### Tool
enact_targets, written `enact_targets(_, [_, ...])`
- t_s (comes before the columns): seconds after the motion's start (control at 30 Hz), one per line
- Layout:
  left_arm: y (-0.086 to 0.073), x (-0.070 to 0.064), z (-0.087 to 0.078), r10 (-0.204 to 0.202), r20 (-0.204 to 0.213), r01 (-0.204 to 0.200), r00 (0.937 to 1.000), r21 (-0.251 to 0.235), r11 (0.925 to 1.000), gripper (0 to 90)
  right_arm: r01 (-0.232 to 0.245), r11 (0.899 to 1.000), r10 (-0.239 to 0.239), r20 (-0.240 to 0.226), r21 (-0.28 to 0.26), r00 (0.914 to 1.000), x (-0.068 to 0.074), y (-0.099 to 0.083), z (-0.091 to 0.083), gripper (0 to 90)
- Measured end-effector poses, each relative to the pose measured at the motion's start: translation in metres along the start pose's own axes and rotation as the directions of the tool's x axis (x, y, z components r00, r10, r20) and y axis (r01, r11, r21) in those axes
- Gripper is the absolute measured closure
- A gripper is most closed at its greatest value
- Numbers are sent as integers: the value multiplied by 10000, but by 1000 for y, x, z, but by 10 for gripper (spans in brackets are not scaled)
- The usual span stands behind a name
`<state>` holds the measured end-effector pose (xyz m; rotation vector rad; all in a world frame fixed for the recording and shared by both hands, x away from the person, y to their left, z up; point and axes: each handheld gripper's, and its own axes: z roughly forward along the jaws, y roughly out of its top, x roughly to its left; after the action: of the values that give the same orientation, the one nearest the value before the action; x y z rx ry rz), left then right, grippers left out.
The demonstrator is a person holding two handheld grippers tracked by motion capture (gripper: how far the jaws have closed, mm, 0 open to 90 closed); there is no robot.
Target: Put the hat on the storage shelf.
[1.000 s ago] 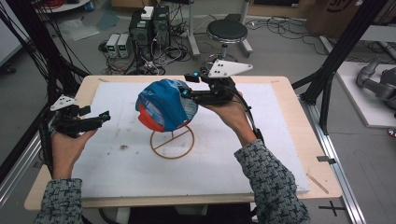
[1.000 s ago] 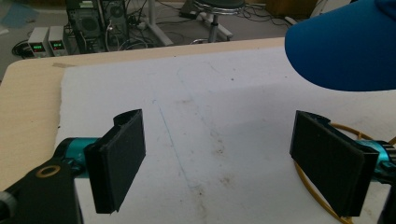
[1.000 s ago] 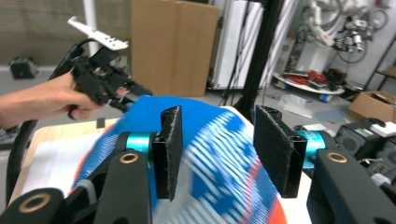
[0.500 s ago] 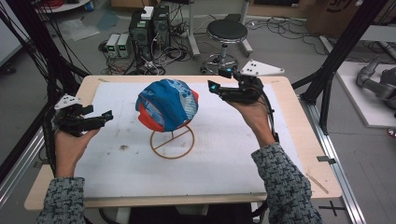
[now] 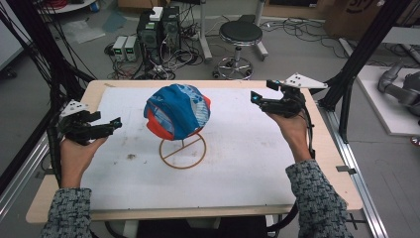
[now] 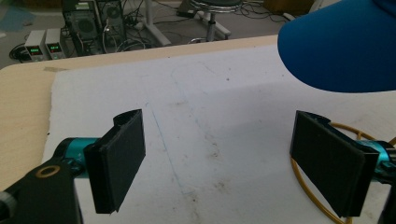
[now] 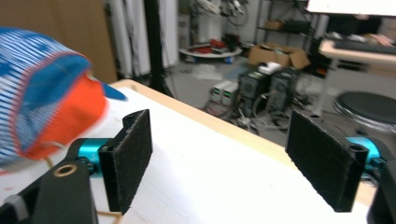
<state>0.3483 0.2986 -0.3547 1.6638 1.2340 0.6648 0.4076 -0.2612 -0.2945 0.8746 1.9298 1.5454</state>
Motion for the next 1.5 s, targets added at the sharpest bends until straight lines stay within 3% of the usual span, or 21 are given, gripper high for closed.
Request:
enact_targets(0.37, [0, -2, 0, 109, -85, -109, 9999, 16, 9999, 184, -628, 9978, 595, 1288, 217, 9899, -29, -29, -30, 155])
enact_targets(0.7, [-1, -6, 5, 261, -140, -261, 9996, 22, 9997, 171, -1091, 9925, 975, 1809, 552, 9787, -43, -64, -50, 125])
enact_targets(0.87, [-1, -9, 9, 388, -101, -388, 9992, 13, 9992, 150, -1152, 9904, 1008, 1718, 761, 9800, -43, -80, -54, 97])
enact_targets(0.93, [-1, -10, 11, 428, -125, -427, 9990, 31, 9991, 132, -1136, 9902, 981, 1739, 814, 9799, -42, -83, -54, 16])
enact_targets(1.07, [-1, -11, 12, 464, -164, -463, 9988, 51, 9989, 127, -1452, 9830, 1185, 2155, 1126, 9693, -36, -86, -51, 11])
enact_targets(1.23, [0, -10, 10, 429, -257, -432, 9987, -91, 9990, 122, -1169, 9844, 870, 2134, 1313, 9731, -33, -86, -48, 11])
enact_targets(1.5, [0, -12, 13, 574, -313, -573, 9979, 38, 9983, 122, -1379, 9804, 1039, 2255, 1405, 9687, -34, -88, -47, 11])
